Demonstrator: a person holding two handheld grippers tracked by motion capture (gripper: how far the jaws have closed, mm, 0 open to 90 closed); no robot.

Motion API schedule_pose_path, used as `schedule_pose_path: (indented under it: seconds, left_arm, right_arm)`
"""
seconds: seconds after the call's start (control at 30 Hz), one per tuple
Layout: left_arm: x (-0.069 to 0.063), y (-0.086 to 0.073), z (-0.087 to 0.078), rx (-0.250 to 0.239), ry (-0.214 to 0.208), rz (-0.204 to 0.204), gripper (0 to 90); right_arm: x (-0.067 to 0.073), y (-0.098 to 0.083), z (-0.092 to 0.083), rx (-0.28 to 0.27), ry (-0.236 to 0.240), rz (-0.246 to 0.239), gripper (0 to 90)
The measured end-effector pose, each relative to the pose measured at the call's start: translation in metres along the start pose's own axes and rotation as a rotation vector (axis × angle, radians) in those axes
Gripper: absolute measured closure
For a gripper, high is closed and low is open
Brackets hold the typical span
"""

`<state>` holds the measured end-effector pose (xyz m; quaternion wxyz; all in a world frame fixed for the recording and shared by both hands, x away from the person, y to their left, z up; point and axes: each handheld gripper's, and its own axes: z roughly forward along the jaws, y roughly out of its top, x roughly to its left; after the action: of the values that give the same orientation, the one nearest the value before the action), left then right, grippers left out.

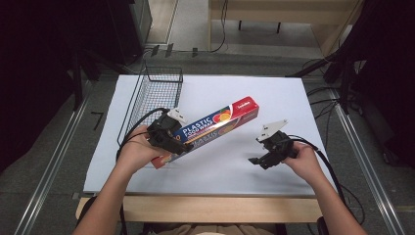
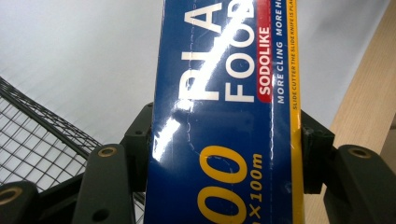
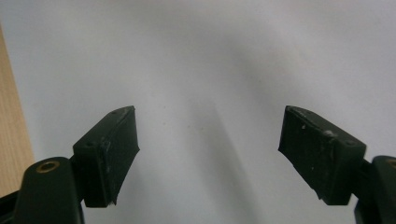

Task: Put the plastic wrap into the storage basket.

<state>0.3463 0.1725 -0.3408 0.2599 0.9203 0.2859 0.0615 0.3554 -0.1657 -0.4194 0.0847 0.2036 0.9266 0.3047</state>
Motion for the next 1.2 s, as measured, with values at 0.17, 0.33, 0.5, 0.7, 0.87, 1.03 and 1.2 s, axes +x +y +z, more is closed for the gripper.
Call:
schedule_pose_path:
  seconds: [0.17,0.33,0.5,0.7,0.87,1.03,1.2]
  left_arm:
    - [0.006,0.004,-0.002,0.010,0.003,-0.009,40.5]
    - [0.013,0.008,-0.005,-0.001,0.010,-0.046,40.5]
    - [0.021,0.011,-0.006,0.018,0.035,-0.054,40.5]
    - [0.031,0.015,-0.009,0.007,0.047,-0.088,40.5]
    - [0.041,0.009,-0.016,-0.012,0.088,-0.125,40.5]
    - [0.050,-0.001,-0.023,-0.022,0.110,-0.173,40.5]
    - [0.057,-0.008,-0.031,-0.032,0.154,-0.216,40.5]
  right_arm:
    - [0.003,0.003,0.009,-0.035,-0.036,0.044,20.4]
    - [0.001,0.004,0.015,-0.017,-0.033,0.054,20.4]
    - [0.000,0.004,0.023,0.011,-0.030,0.043,20.4]
    - [-0.005,0.003,0.030,0.056,-0.026,0.081,20.4]
    - [-0.006,0.003,0.033,0.064,-0.026,0.095,20.5]
    - [-0.006,0.002,0.033,0.068,-0.035,0.092,20.4]
    - [-0.004,0.002,0.035,0.084,-0.036,0.078,20.4]
